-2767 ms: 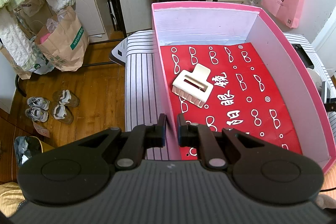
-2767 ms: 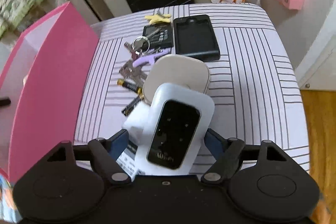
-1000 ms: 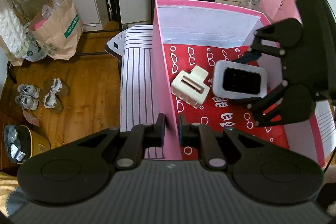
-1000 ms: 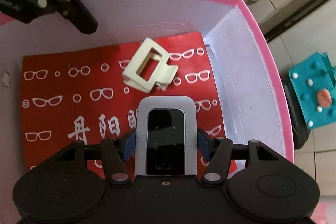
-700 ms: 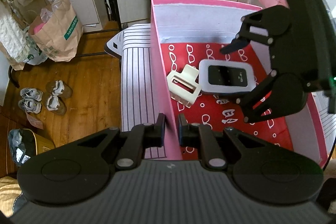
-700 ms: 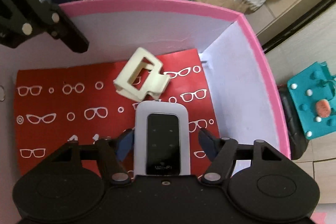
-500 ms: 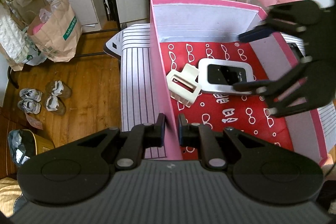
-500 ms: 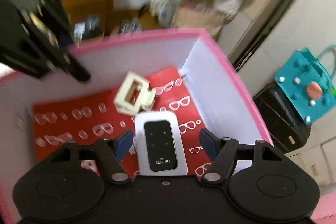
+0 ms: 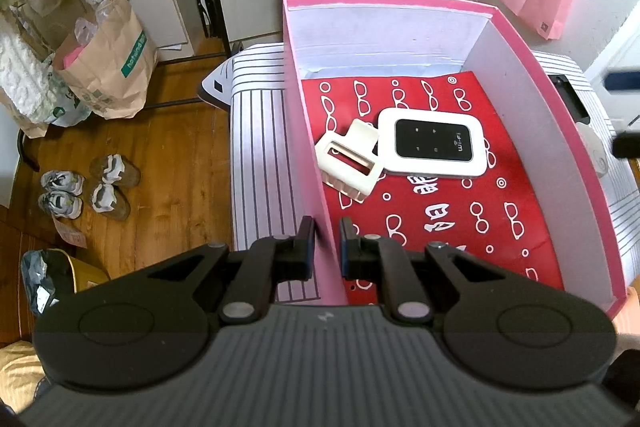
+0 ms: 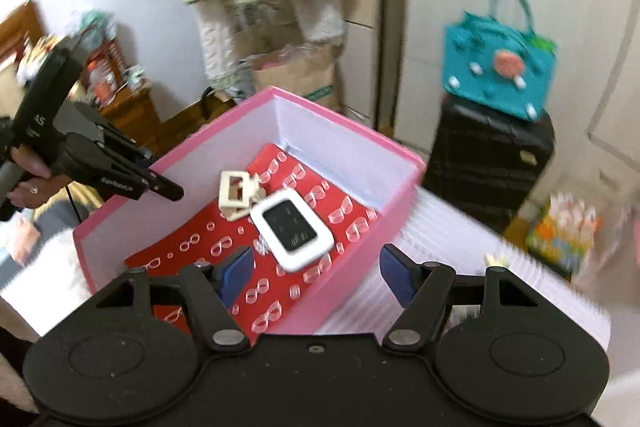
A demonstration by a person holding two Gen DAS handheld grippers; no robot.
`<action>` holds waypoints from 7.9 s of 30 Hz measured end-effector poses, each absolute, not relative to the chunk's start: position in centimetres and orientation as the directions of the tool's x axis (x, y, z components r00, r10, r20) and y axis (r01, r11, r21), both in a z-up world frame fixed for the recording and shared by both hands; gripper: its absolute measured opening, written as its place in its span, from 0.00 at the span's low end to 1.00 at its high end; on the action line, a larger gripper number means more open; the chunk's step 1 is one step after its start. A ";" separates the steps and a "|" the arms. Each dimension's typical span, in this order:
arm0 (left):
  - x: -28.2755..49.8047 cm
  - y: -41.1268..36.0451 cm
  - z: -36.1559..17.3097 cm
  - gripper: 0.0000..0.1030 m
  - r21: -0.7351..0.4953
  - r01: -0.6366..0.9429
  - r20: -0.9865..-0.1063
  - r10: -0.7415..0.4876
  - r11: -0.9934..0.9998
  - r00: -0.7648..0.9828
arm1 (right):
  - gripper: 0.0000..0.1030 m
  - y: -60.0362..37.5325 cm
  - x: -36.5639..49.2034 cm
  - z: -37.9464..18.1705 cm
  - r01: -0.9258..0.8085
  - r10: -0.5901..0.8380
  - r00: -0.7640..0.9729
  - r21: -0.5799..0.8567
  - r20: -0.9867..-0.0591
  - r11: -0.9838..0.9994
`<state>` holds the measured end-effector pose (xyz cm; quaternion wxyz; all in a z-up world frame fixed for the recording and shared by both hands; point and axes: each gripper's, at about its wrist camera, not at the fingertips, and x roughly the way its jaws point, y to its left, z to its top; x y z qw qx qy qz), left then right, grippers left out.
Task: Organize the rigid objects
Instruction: 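Lower the WiFi router into the pink box beside the clip, release, then grasp the grey phone battery on the table with the right gripper, then place the grey battery in the pink box beside the router, release, then move the right gripper to the white plastic container and grasp it, then carry the white container into the pink box and open the right gripper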
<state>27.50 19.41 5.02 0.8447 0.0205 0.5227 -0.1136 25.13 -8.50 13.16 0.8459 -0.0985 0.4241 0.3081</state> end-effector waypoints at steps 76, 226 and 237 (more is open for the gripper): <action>27.5 19.8 5.0 0.11 -0.114 0.199 -0.886 -0.190 0.973 0.422 | 0.63 -15.1 18.9 9.1 -0.372 0.329 0.528 0.135 -0.783 0.918; 27.7 19.4 5.9 0.12 -0.107 0.184 -0.899 -0.174 0.977 0.402 | 0.83 -14.3 21.9 10.2 -0.514 0.562 0.545 0.282 -0.622 0.810; 27.4 19.7 5.6 0.12 -0.118 0.184 -0.892 -0.185 0.976 0.411 | 0.83 -2.6 23.7 9.2 -0.807 0.502 0.388 -0.021 -0.773 0.590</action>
